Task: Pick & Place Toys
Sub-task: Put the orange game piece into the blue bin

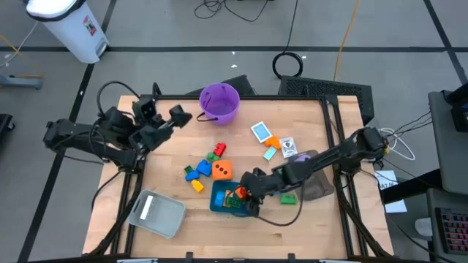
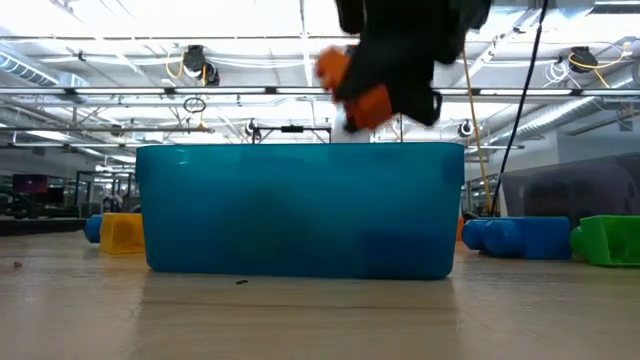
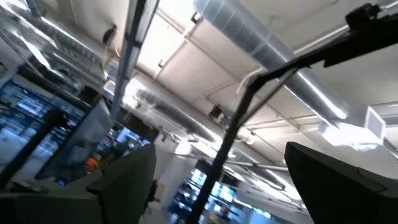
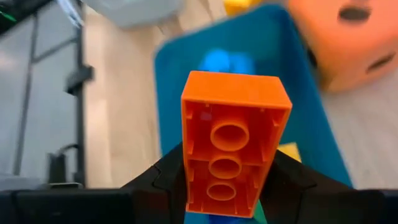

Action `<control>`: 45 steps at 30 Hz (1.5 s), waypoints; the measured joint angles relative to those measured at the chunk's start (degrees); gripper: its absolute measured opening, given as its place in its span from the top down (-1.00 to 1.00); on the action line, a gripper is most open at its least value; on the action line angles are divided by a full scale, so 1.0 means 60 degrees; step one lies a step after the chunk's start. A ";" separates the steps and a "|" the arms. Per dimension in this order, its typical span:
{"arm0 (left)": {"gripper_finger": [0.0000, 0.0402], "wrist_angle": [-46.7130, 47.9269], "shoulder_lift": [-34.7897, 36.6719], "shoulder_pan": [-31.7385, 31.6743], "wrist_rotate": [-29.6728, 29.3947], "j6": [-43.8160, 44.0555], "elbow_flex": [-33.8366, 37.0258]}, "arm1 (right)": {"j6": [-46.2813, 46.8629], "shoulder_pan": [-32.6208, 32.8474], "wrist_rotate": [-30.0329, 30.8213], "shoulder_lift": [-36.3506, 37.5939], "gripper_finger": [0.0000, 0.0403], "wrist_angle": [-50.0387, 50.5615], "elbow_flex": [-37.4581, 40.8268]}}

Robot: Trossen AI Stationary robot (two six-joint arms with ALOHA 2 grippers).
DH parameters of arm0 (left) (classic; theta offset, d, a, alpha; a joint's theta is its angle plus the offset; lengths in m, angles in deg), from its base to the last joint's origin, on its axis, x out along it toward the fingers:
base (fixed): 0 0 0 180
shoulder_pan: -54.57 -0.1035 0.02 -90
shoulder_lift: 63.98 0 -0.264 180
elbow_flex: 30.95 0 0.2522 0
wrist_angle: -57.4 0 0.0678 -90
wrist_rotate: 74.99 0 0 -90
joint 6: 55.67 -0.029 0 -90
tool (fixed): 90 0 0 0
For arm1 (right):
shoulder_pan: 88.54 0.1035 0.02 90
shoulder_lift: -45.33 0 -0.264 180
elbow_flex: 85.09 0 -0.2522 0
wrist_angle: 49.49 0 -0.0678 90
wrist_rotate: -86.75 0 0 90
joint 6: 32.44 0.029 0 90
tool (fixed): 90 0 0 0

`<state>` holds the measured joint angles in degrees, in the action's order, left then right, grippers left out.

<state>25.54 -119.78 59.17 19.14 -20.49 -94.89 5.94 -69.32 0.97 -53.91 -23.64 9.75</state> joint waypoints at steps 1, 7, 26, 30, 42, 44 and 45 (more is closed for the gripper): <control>-0.82 0.0084 -0.0019 0.0097 0.0057 0.0081 0.0000 | 0.0085 0.0004 -0.0073 -0.0188 0.32 -0.0008 0.0000; -0.82 0.0683 -0.0086 0.0721 0.0079 0.0253 0.0001 | 0.0600 0.0004 -0.0251 -0.0990 0.19 0.0083 0.0000; -0.82 0.2422 -0.0394 0.3368 -0.1888 -0.0245 0.0004 | 0.1344 -0.0735 -0.0754 -0.1012 -0.07 -0.4572 0.0004; -0.82 0.3714 -0.0371 0.3895 -0.2989 -0.0419 0.0004 | 0.2415 -0.0973 -0.0778 -0.1009 -0.10 -0.6213 0.0004; -0.82 0.5824 -0.0378 0.4248 -0.3719 0.0168 0.0004 | 0.1491 -0.2111 -0.3403 0.0580 -0.07 -0.4193 -0.0003; -0.82 0.5850 -0.0378 0.4159 -0.3744 -0.0006 0.0004 | 0.0795 -0.2367 -0.2744 0.1184 -0.07 -0.2630 -0.0002; -0.82 0.5853 -0.0378 0.4102 -0.3751 -0.0070 0.0004 | 0.0418 -0.2470 -0.2225 0.1506 -0.07 -0.1763 -0.0004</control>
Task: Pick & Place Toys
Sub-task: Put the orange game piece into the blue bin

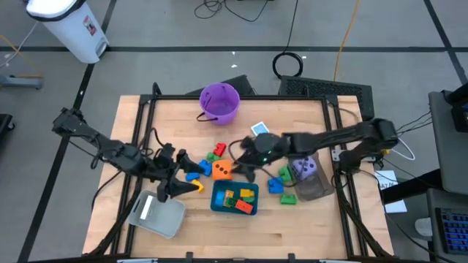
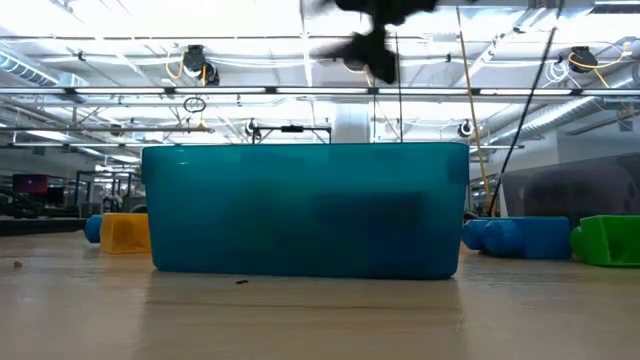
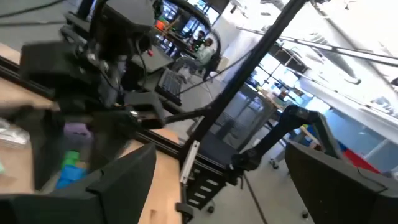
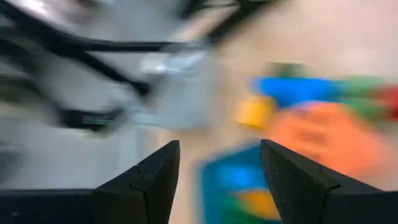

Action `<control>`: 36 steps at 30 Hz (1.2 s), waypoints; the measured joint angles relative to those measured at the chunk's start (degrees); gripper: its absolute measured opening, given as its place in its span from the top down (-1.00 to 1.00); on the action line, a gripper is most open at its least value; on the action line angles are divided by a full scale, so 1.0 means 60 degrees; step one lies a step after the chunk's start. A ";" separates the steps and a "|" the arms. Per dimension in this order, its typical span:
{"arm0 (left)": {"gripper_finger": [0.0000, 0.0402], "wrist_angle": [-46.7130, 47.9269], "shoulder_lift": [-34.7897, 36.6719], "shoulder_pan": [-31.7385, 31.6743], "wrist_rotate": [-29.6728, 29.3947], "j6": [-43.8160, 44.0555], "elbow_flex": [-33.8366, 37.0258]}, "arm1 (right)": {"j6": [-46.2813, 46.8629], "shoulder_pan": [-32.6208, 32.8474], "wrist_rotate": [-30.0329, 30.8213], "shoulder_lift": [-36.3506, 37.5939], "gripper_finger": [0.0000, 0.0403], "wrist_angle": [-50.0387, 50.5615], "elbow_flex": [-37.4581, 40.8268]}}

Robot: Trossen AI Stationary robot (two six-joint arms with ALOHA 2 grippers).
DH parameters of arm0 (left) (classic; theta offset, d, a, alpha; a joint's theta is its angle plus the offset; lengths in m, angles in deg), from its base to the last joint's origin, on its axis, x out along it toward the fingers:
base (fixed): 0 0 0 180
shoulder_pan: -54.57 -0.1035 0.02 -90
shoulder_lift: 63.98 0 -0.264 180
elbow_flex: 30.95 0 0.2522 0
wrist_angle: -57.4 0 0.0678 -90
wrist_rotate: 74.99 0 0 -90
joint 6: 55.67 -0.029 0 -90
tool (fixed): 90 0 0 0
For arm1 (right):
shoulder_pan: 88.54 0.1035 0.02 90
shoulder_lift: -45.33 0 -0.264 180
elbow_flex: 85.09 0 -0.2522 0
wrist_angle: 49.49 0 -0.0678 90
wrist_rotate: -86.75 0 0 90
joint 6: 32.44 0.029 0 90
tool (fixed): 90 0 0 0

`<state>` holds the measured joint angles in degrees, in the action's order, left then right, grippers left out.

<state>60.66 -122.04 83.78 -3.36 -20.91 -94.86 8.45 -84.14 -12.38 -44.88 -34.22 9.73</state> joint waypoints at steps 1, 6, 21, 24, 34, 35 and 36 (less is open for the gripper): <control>-0.82 0.0016 0.0000 -0.0048 -0.0007 -0.0030 0.0000 | -0.0371 -0.0088 0.0593 0.0365 -0.07 0.0973 0.0000; -0.82 0.0321 0.0000 -0.0408 -0.0026 -0.0028 0.0000 | -0.1226 -0.0530 0.3807 0.1418 -0.07 0.5017 -0.0004; -0.82 0.0510 0.0000 -0.1662 -0.0022 -0.0214 0.0000 | -0.1097 -0.3068 0.2736 0.0251 -0.07 0.8060 0.0011; -0.82 0.0510 0.0000 -0.1778 -0.0009 -0.0194 0.0000 | -0.1473 -0.3218 0.2744 -0.0147 -0.07 0.8084 0.0007; -0.82 0.0526 0.0000 -0.1937 0.0003 -0.0135 0.0000 | -0.2481 -0.3405 0.2750 -0.1072 -0.07 0.8061 0.0011; -0.82 0.0528 0.0000 -0.1937 0.0003 -0.0134 0.0000 | -0.2520 -0.3422 0.2755 -0.1073 -0.07 0.8046 0.0011; -0.82 0.0532 0.0000 -0.1937 0.0003 -0.0134 0.0000 | -0.2542 -0.3454 0.2767 -0.1062 -0.07 0.7987 0.0011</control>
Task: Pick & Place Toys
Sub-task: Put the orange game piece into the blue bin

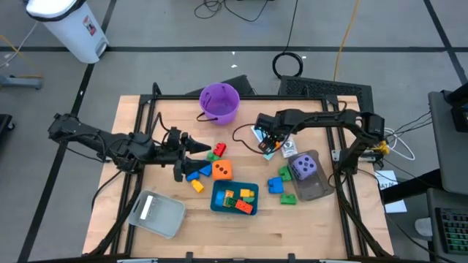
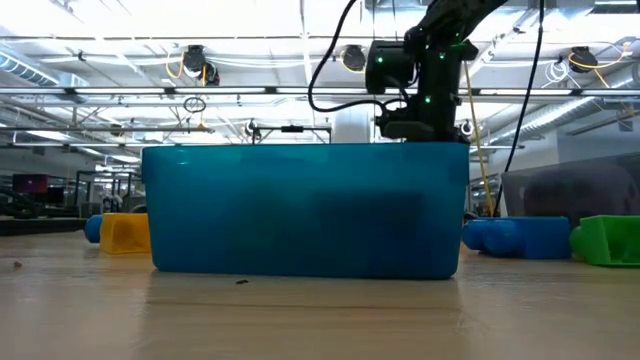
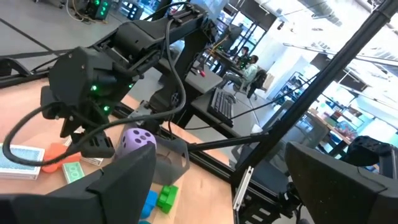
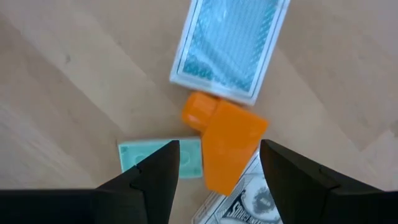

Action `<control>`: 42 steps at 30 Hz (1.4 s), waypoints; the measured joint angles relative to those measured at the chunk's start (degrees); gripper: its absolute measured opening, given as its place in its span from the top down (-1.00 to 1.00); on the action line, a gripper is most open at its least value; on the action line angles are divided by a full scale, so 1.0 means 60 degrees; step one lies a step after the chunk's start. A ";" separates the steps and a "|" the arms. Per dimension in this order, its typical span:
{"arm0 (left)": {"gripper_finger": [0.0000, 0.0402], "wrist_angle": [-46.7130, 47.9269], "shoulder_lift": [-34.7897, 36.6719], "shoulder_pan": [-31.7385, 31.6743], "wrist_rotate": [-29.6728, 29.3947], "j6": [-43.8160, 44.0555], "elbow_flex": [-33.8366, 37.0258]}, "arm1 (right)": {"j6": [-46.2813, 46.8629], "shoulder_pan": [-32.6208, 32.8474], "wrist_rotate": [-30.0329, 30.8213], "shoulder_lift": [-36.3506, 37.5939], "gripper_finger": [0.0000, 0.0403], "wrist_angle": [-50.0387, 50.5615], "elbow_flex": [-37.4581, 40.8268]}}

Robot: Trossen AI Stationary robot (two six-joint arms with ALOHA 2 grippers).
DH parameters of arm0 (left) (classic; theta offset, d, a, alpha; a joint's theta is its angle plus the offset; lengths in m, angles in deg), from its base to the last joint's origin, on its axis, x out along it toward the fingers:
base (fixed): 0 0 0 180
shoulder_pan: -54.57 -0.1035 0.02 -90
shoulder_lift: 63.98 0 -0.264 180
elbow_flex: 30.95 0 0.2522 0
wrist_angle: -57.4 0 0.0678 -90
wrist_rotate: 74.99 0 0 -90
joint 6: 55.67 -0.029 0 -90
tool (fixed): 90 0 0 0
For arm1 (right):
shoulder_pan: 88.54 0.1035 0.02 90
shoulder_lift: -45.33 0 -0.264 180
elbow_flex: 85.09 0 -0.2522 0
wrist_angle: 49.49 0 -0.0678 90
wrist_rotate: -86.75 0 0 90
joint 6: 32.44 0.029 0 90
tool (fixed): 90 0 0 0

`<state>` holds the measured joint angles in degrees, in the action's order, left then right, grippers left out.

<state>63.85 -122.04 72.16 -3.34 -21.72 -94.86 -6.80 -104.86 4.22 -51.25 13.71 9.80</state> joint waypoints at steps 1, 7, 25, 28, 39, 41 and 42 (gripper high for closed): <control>-0.82 0.0011 0.0000 0.0000 0.0000 0.0000 0.0000 | -0.0009 -0.0036 0.0022 0.0008 -0.08 -0.0067 -0.0004; -0.82 0.0043 0.0000 0.0000 0.0000 0.0044 0.0000 | -0.0070 -0.0327 -0.0007 0.0041 -0.24 -0.0105 -0.0004; -0.82 0.0273 0.0000 0.0000 0.0036 0.0178 0.0000 | 0.0361 -0.0479 -0.0314 0.0019 -0.44 -0.1201 0.1326; -0.82 0.0276 0.0000 0.0000 0.0036 0.0178 0.0000 | 0.0420 -0.0476 -0.0552 0.0019 -0.42 -0.1796 0.1698; -0.82 0.0273 0.0000 0.0000 0.0040 0.0179 0.0000 | 0.0735 -0.0476 -0.0800 0.0019 -0.31 -0.3349 0.2447; -0.82 0.0276 0.0000 0.0000 0.0037 0.0214 0.0000 | 0.0901 -0.0476 -0.0802 0.0019 -0.22 -0.3604 0.2597; -0.82 0.0280 0.0000 0.0000 0.0036 0.0218 0.0000 | 0.0996 -0.0476 -0.0788 0.0023 -0.17 -0.3673 0.2654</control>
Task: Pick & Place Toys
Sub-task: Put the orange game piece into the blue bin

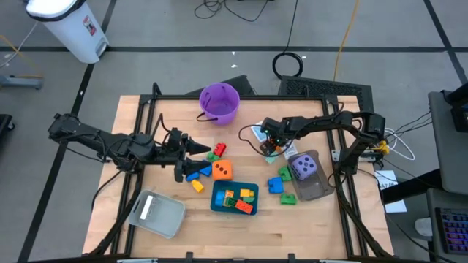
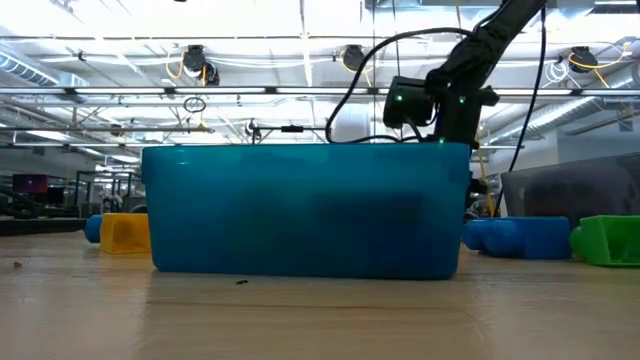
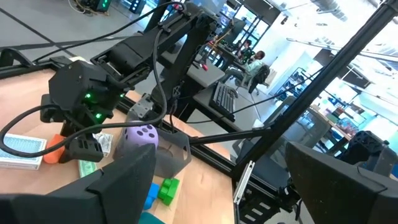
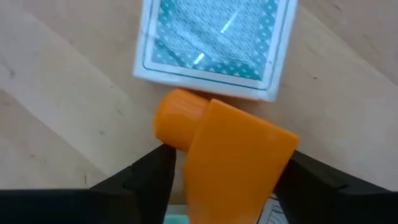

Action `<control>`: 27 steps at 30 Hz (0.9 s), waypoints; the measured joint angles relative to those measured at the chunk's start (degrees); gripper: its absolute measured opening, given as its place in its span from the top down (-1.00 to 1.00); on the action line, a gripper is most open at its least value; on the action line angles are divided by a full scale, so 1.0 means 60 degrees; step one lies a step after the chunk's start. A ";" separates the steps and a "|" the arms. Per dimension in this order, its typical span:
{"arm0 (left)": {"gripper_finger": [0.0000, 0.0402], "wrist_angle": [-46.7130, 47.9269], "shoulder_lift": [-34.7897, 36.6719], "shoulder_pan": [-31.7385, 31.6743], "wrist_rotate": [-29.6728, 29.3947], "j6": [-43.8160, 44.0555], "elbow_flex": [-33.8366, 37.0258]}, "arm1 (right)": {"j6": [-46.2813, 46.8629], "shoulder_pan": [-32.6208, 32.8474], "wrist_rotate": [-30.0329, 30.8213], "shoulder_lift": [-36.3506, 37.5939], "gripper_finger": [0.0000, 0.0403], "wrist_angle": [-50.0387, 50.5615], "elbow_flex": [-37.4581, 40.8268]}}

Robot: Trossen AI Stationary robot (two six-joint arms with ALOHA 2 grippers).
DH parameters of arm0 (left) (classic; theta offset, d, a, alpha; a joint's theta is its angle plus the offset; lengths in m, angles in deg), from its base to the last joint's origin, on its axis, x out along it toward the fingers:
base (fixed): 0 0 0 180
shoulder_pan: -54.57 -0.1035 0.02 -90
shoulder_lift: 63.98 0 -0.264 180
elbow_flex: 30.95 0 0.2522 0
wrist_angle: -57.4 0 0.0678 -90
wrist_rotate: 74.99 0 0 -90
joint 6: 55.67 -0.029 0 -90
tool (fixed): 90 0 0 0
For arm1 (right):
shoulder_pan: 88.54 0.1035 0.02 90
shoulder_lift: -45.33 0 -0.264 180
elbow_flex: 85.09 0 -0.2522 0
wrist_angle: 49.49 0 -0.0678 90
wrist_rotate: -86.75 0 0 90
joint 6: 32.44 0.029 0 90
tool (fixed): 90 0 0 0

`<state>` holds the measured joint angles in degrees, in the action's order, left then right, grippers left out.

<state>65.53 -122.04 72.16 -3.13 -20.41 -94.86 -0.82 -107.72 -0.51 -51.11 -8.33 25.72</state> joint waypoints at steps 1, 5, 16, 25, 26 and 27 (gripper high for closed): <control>-0.82 -0.0004 0.0000 0.0000 0.0000 0.0001 0.0000 | 0.0055 -0.0004 0.0021 0.0011 -0.12 -0.0052 0.0052; -0.82 -0.0007 0.0000 0.0000 0.0000 0.0005 0.0000 | 0.0077 -0.0004 0.0031 0.0025 0.12 -0.0076 0.0125; -0.82 -0.0015 0.0000 -0.0263 0.0000 0.0464 0.0000 | -0.0029 -0.0065 -0.0623 0.1436 0.21 -0.0571 0.0158; -0.82 -0.0331 -0.0556 -0.0661 -0.0009 0.0783 -0.0011 | 0.0220 0.0173 -0.2258 0.3404 0.26 -0.2123 0.0143; -0.82 -0.0495 -0.0733 -0.0733 -0.0023 0.0889 -0.0011 | 0.0222 0.0251 -0.2359 0.3585 0.26 -0.2428 0.0143; -0.82 -0.0687 -0.0911 -0.0815 -0.0025 0.1009 -0.0015 | 0.0213 0.0324 -0.2501 0.3753 0.26 -0.2719 0.0143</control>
<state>61.41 -127.51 67.27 -3.28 -14.36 -94.95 0.45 -105.78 -15.51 -28.60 -24.64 26.58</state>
